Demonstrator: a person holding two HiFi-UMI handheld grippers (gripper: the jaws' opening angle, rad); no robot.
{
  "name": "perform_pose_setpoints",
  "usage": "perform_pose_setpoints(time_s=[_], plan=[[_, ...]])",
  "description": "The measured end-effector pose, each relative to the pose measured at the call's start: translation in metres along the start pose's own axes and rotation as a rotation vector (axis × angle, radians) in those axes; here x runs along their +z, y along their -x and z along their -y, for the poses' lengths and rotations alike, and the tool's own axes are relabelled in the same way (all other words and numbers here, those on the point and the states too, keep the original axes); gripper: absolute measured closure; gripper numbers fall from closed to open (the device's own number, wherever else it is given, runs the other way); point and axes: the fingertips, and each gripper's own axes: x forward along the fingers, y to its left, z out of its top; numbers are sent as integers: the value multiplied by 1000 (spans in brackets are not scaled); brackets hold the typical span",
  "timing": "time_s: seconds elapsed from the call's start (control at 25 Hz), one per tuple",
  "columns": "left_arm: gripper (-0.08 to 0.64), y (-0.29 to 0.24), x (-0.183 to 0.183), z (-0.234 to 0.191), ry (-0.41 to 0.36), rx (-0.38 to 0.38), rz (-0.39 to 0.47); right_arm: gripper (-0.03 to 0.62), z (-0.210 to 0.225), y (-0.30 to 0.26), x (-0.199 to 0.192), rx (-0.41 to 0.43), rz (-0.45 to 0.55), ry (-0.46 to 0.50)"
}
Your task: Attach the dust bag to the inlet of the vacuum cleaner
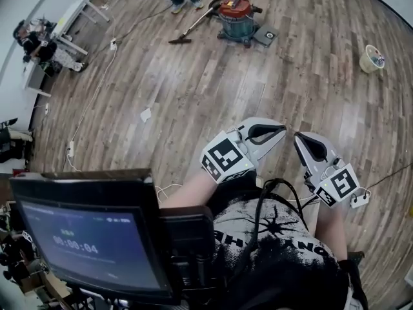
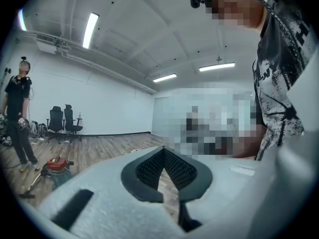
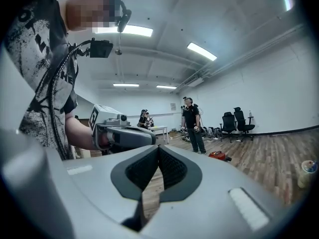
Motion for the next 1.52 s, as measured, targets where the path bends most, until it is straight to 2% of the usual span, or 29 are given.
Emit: perform_pose_setpoints(time_s=[0.12,0.24,0.44,0.6,1.0,1.24,1.52], plan=[[563,3,-1,-3,-7,12,24,588,-1,-5,-5,9,-5,19],[563,-8,-7,-23,-2,10,27,588,22,-19,-6,5,1,24],[563,-25,-14,-89,17,-2,29,588,76,-64,-3,-15,-12,36],[563,-29,-4,-142,20,-14,35,588,112,-100,12,-34,-21,51],[563,-35,12,-269,-9,-42,50,588,188,-194,37,-92,-3,71],[563,-48,15,-312,18,-54,67,588,223,-218,43,-114,-25,76],[563,-85,13,-341,34,-88,51,588,269,-219,41,-150,-33,61]])
